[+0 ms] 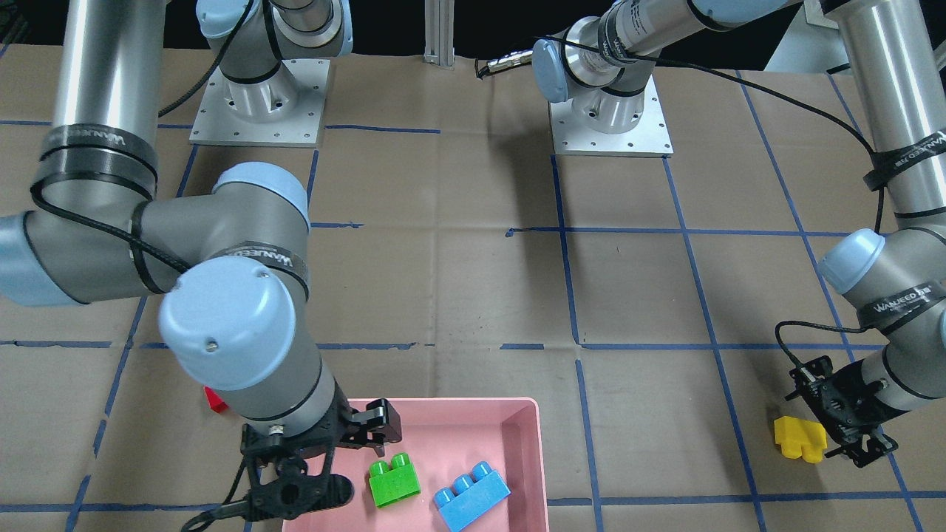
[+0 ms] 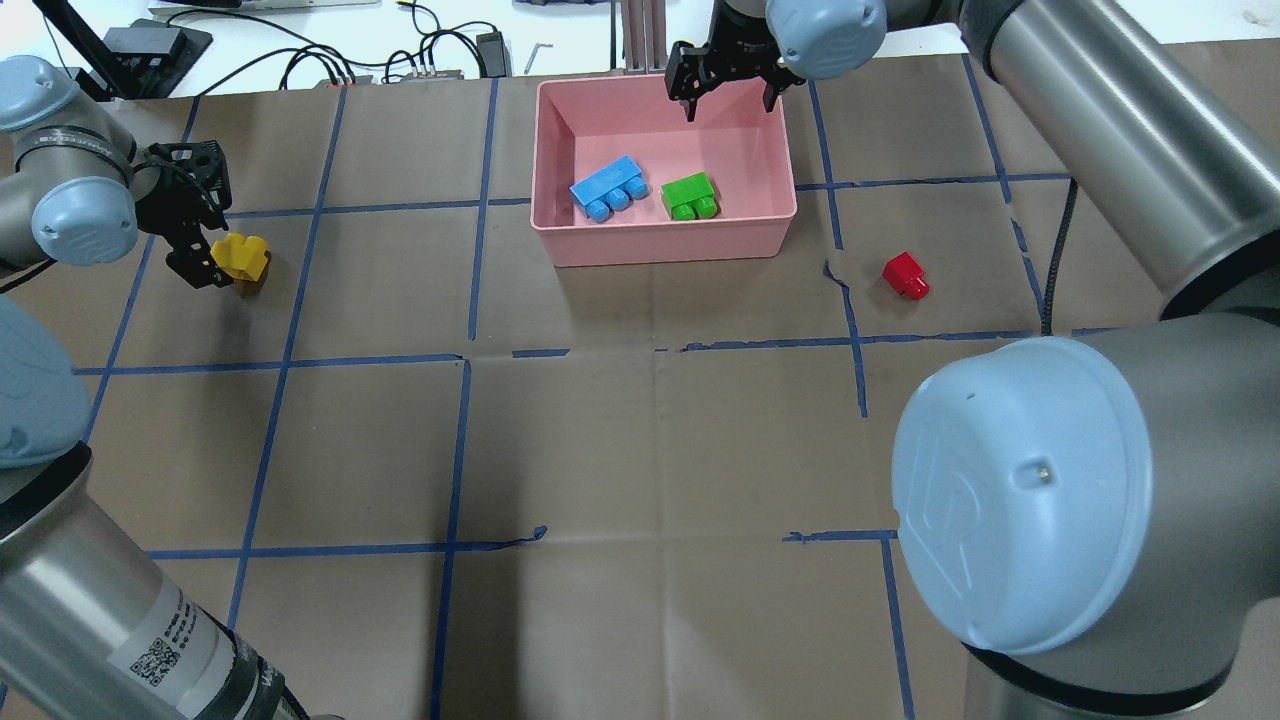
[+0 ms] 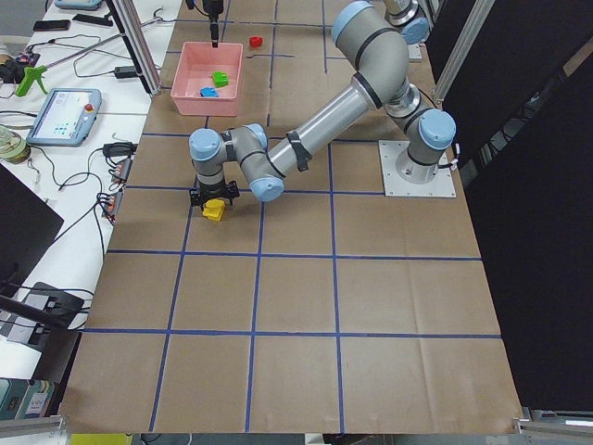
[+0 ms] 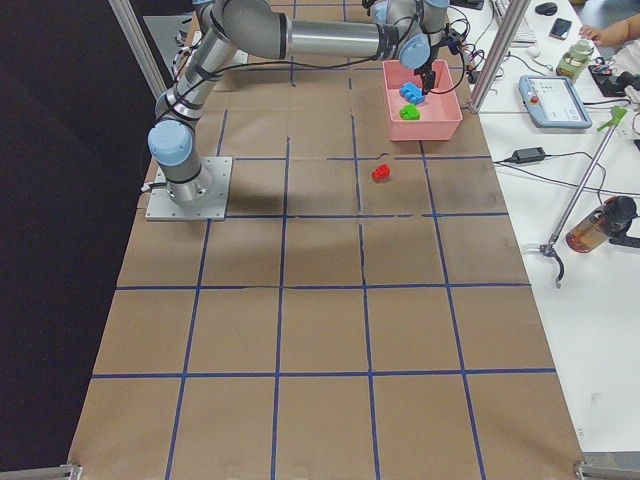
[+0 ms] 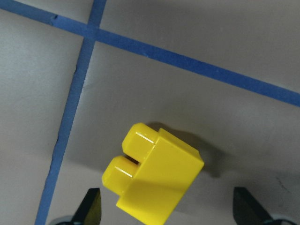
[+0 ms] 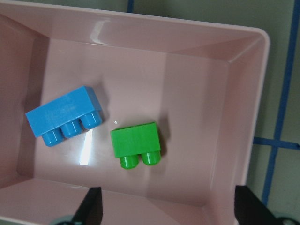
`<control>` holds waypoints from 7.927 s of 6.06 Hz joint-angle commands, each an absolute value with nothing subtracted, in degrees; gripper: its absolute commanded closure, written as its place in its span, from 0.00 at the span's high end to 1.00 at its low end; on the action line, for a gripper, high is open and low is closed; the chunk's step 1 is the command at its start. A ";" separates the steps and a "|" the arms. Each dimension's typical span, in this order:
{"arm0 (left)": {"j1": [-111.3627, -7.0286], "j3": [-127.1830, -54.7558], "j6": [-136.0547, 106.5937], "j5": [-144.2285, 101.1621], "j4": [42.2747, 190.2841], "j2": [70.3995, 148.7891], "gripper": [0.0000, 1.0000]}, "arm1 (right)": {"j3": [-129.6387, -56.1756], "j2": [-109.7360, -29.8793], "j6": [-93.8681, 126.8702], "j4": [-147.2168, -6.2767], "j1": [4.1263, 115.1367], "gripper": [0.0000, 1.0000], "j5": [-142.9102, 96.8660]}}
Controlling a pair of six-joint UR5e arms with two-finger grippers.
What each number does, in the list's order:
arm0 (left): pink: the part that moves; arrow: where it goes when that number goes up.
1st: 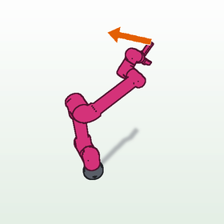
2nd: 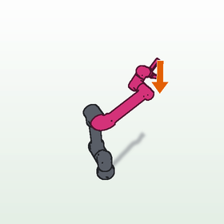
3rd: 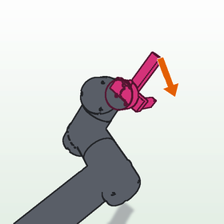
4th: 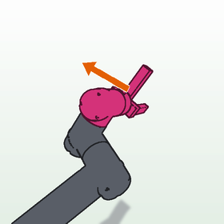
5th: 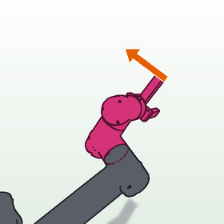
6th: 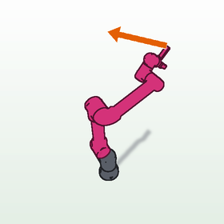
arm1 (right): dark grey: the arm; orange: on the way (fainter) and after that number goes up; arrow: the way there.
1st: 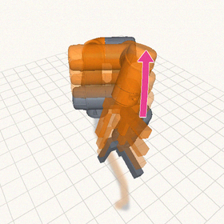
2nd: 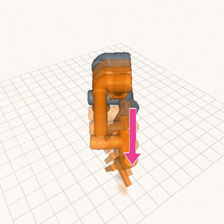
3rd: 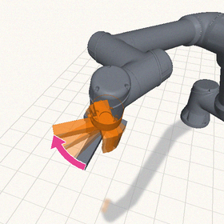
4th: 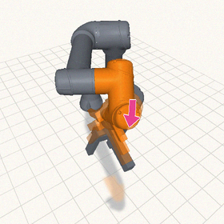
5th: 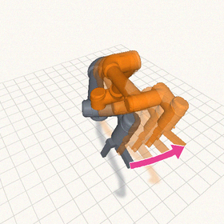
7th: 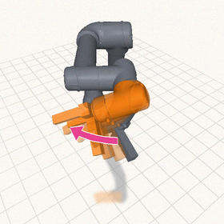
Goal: Put all blocks into box
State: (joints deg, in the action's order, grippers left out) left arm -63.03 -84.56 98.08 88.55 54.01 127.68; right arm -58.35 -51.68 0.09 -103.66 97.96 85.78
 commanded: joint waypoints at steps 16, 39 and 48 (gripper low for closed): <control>-74.74 -82.00 88.19 87.36 56.07 122.37 0.00 | -88.31 -65.88 -28.30 -117.70 81.20 0.20 87.19; -89.11 -81.14 5.14 91.14 90.59 96.77 0.99 | -57.74 -52.79 0.27 -98.22 98.19 1.00 88.76; -92.02 -82.88 -3.52 91.23 92.11 93.43 0.99 | -86.83 -83.13 2.99 -93.43 89.91 0.99 91.58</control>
